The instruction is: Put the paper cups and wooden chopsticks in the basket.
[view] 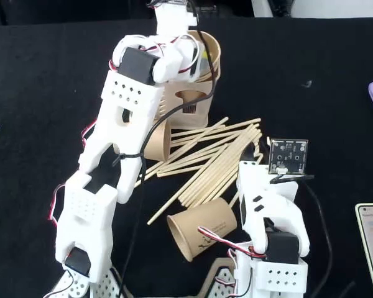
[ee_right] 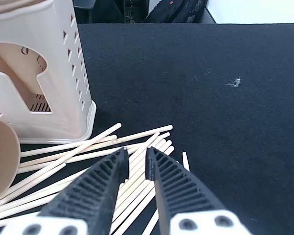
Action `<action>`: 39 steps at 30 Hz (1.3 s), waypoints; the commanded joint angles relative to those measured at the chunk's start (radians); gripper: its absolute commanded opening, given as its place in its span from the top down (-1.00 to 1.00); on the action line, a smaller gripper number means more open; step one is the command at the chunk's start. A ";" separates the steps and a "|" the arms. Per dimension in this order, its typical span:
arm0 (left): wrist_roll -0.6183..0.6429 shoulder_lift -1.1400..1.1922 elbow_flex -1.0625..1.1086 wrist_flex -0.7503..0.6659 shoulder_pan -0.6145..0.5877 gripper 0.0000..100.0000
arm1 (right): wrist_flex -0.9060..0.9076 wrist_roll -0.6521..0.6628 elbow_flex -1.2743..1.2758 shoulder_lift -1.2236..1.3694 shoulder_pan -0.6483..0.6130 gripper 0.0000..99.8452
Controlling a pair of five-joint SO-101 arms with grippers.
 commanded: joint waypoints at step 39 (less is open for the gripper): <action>0.083 0.227 -0.460 0.008 0.028 0.45 | -0.018 0.003 -0.005 -0.010 0.011 0.85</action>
